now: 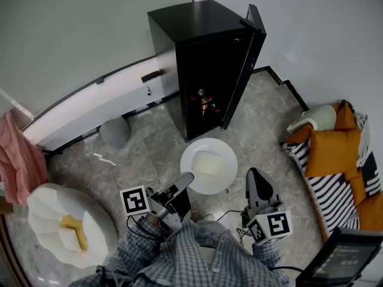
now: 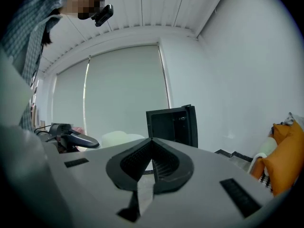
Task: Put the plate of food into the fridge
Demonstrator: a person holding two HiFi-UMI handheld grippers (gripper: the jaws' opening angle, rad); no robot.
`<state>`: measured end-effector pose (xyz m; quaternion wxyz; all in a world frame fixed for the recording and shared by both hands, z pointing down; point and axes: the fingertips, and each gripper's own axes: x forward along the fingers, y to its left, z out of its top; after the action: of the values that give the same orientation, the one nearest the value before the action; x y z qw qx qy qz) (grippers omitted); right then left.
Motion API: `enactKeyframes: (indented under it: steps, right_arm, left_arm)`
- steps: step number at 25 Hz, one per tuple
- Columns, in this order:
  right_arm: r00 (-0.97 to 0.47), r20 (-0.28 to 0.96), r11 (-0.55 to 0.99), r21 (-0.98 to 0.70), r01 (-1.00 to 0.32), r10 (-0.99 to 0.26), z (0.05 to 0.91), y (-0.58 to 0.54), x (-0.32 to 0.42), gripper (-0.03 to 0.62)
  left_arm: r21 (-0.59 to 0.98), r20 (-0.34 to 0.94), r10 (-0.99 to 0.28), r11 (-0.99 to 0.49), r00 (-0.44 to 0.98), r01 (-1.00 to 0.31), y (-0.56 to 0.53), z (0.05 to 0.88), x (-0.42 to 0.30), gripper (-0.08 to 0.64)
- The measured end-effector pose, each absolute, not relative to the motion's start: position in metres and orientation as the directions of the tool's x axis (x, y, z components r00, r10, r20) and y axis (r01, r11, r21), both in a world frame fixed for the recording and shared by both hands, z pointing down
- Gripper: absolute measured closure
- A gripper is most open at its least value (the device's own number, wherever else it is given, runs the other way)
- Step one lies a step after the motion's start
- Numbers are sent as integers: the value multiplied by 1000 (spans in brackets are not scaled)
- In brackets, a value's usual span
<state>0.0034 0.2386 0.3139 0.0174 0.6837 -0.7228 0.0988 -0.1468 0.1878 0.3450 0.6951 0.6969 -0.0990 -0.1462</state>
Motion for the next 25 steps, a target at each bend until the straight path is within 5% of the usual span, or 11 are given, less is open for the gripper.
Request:
enactKeyframes:
  steps: [8,25]
  right_arm:
    - [-84,168,38,-263,-964,-982,318,234,-7,583]
    - [-29,211,-18,-219,-976,-977,331,232,-43,584]
  left_arm:
    - [997,-71,-333,-16,940,69,183,345,-154,529]
    - [997,-74,-292,-11,954,74,172,350,-188,528]
